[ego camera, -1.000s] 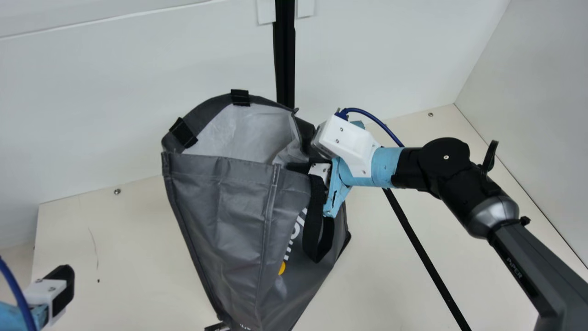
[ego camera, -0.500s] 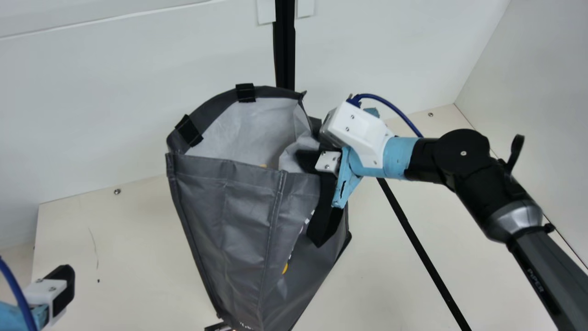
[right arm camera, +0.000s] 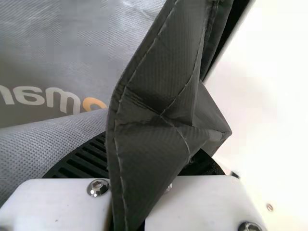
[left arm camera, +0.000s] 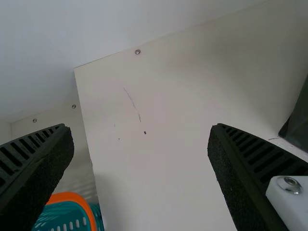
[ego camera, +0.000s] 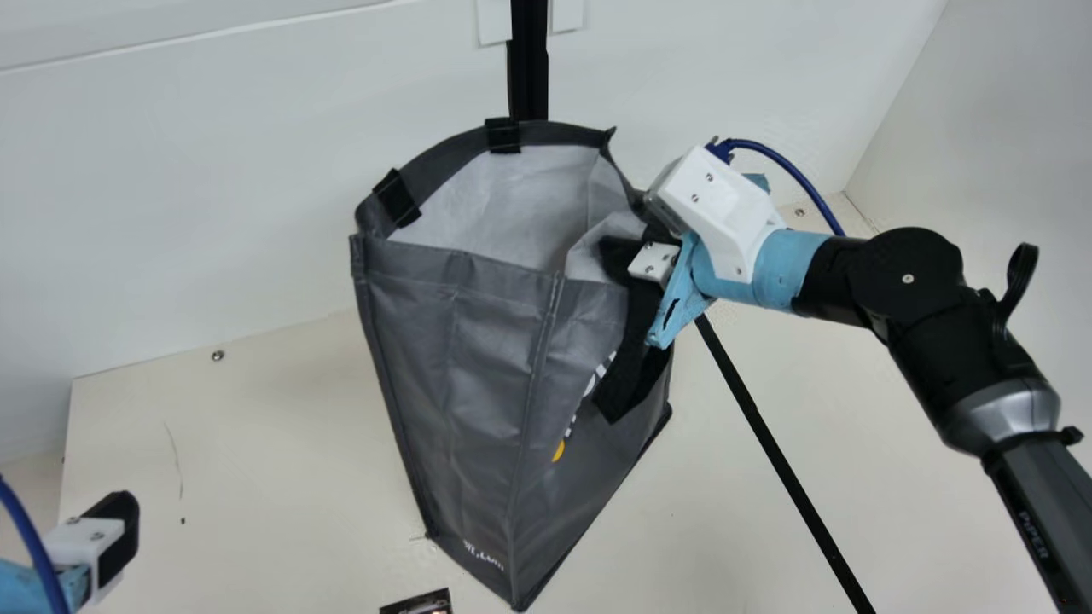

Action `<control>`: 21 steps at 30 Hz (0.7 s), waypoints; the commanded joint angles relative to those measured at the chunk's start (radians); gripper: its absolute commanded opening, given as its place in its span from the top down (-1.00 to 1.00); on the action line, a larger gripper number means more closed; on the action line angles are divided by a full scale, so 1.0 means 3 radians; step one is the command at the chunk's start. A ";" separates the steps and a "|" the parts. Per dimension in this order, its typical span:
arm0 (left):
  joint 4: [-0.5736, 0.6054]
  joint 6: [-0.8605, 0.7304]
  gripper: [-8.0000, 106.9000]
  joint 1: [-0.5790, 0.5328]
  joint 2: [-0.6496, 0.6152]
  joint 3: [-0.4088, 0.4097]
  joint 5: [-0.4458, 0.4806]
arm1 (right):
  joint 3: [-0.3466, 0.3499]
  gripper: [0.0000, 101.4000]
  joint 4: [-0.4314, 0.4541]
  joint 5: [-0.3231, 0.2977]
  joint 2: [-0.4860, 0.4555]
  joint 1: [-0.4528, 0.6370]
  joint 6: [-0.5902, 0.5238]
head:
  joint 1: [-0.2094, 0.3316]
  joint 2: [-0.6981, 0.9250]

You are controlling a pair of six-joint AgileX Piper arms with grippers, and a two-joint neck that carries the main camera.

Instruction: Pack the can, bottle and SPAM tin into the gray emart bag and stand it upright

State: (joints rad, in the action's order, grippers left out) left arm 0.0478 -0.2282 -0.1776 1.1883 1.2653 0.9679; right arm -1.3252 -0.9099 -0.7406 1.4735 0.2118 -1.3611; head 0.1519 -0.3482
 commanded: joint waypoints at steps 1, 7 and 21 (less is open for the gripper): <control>0.0000 0.0000 -0.71 0.0000 0.0000 0.0000 0.0000 | -0.0020 1.00 0.0062 0.0048 -0.0001 0.0039 0.0107 | 0.0076 -0.0003; 0.0000 0.0000 -0.71 0.0000 0.0000 0.0000 0.0000 | -0.0118 1.00 0.0333 0.0202 0.0027 0.0173 0.0405 | 0.0076 -0.0003; 0.0000 0.0000 -0.71 0.0000 0.0000 0.0000 0.0000 | -0.0462 1.00 0.1025 0.0399 0.0216 0.0615 0.0983 | 0.0076 -0.0003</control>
State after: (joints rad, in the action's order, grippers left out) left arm 0.0478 -0.2282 -0.1776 1.1883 1.2653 0.9679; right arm -1.4546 -0.6236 -0.6257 1.5345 0.3833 -1.0770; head 0.1519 -0.3467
